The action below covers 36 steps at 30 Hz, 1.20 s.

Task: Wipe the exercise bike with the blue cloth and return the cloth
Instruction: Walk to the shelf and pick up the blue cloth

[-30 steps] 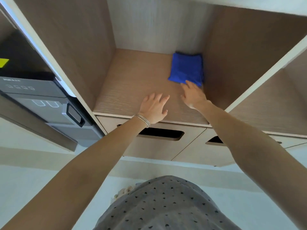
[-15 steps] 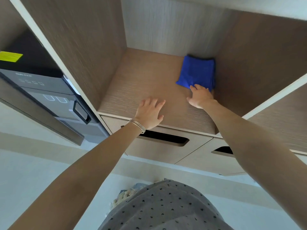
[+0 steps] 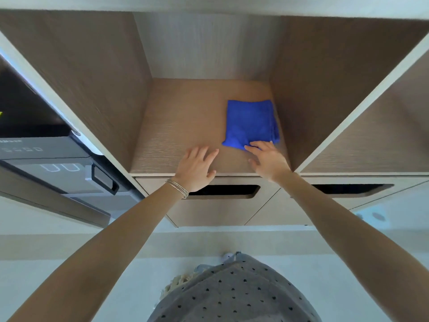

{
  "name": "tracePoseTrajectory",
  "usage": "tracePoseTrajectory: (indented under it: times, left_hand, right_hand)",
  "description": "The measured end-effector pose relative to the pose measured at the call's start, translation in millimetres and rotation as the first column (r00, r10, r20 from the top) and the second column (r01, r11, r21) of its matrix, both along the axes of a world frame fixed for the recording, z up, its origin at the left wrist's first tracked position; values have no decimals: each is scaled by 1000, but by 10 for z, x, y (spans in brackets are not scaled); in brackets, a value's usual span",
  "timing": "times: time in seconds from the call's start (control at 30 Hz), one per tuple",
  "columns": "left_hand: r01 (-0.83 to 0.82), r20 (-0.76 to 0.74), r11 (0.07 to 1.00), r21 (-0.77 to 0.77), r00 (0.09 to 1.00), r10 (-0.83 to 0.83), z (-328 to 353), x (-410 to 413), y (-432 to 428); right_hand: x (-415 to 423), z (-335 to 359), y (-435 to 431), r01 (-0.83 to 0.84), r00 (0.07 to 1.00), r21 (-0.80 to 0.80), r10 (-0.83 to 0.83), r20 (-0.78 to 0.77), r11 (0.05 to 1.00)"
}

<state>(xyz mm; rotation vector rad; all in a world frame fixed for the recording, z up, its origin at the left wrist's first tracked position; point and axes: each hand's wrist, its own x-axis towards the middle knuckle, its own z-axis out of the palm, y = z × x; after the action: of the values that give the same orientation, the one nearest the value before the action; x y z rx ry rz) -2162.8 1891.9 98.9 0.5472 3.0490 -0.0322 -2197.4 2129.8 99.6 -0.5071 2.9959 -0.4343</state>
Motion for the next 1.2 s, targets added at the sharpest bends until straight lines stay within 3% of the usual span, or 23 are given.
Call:
tracePoseTrajectory:
  times: [0.13,0.37,0.53,0.87,1.2]
  left_hand:
    - [61,-23,998,10,998,-61,17,103,-50]
    - [116,-35,991,60,993,-114,18,166,-113]
    - [161,-45,984,73,986,-158,60,137,-46]
    - [191,-46,980,62,981,-188,90,150,-7]
    - [310,-74,942,127,950,-303,174,344,-221]
  right_hand:
    - [395,13,-83,11,998,-55,-15,-65,998]
    - [573,86,-38,-78,993,-8,77,-94,997]
    - [269,145,-10,24,991,-38,-19,131,999]
    - [483,91,-65,135,986,-169,-150,-75,976]
    - [950,291,-319,226,973,-314,-226,37,922]
